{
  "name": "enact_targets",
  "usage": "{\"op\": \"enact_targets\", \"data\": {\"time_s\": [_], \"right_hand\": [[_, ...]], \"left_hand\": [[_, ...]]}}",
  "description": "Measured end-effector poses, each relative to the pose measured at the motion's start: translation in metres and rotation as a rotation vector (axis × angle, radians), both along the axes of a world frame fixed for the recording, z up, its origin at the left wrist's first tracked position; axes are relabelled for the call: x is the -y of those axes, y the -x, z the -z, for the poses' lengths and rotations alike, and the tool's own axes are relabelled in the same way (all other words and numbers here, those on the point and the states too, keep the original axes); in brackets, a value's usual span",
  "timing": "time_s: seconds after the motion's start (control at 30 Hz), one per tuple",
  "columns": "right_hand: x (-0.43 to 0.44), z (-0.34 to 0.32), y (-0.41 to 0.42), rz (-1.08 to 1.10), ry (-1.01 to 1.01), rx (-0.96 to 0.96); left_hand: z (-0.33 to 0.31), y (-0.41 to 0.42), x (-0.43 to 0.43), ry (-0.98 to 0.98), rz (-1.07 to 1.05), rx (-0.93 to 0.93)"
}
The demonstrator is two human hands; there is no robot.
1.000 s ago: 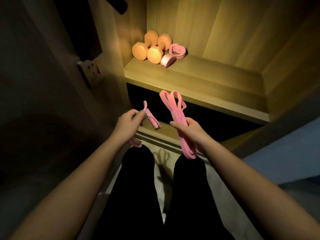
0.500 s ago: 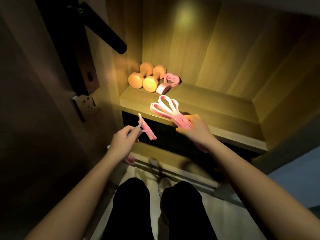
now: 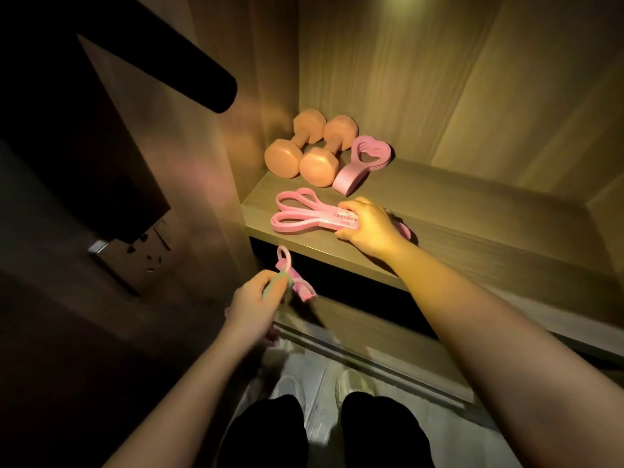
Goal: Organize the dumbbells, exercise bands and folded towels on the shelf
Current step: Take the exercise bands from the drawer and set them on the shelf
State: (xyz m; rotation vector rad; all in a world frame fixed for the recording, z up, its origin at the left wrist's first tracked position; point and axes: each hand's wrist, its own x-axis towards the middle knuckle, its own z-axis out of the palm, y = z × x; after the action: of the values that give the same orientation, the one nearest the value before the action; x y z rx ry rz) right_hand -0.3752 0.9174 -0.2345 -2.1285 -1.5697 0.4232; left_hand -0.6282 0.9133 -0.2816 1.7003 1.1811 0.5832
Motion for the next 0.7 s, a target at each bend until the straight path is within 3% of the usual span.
{"op": "enact_targets", "data": {"time_s": [0.23,0.47,0.7], "right_hand": [[-0.040,0.010,0.019,-0.055,-0.056,0.072],[-0.022,0.018,-0.001,-0.008,-0.018,0.110],[-0.029,0.022,0.012,0.043,-0.089,-0.010]], "left_hand": [[0.002,0.004,-0.004,-0.007,-0.009,0.011],[0.012,0.003,-0.008,0.070,0.001,0.030],[0.011,0.002,-0.006,0.003,-0.001,0.057]]}}
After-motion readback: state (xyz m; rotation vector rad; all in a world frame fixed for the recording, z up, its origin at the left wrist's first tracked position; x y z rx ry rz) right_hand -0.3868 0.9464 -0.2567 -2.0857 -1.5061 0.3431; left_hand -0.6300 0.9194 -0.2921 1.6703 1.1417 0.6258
